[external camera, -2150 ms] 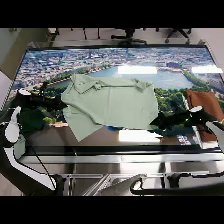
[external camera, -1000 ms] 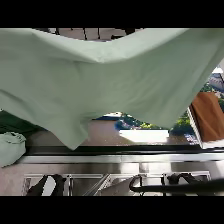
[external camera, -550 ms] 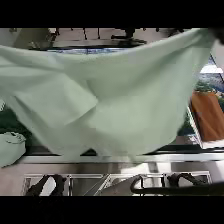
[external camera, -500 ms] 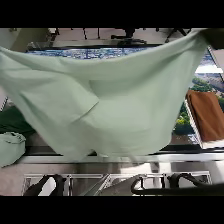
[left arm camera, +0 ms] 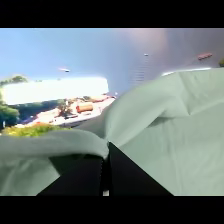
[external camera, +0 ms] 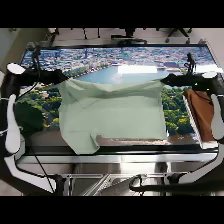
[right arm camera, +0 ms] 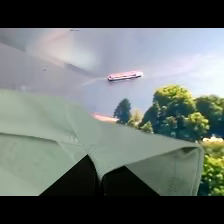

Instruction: Fold the shirts.

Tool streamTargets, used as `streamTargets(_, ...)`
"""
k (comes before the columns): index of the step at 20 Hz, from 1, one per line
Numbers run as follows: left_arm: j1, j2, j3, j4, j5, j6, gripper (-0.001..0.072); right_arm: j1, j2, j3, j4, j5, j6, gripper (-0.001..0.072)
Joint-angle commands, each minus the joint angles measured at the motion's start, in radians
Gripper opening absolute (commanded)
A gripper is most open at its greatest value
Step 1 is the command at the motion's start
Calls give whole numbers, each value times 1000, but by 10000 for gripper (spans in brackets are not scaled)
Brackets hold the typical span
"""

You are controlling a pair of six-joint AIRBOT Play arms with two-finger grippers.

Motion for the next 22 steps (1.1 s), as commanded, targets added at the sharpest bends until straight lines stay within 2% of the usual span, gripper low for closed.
streamTargets(1,-3,-187,177,31,-15,-32,17,-2,-91,-1,63,-51,-48,21)
streamTargets(3,13,-214,232,104,-53,-71,17,0,-91,-1,60,-41,-58,21)
streamTargets(7,27,-221,221,217,-91,-74,17,0,-91,-2,14,2,-72,21)
streamTargets(10,26,-221,174,256,-117,-71,17,6,-93,-4,-89,13,-3,21)
streamTargets(14,26,-222,143,372,-133,-105,17,32,-95,-21,-169,4,16,21)
streamTargets(22,10,-223,143,376,-138,-101,22,54,-95,-21,-185,1,44,22)
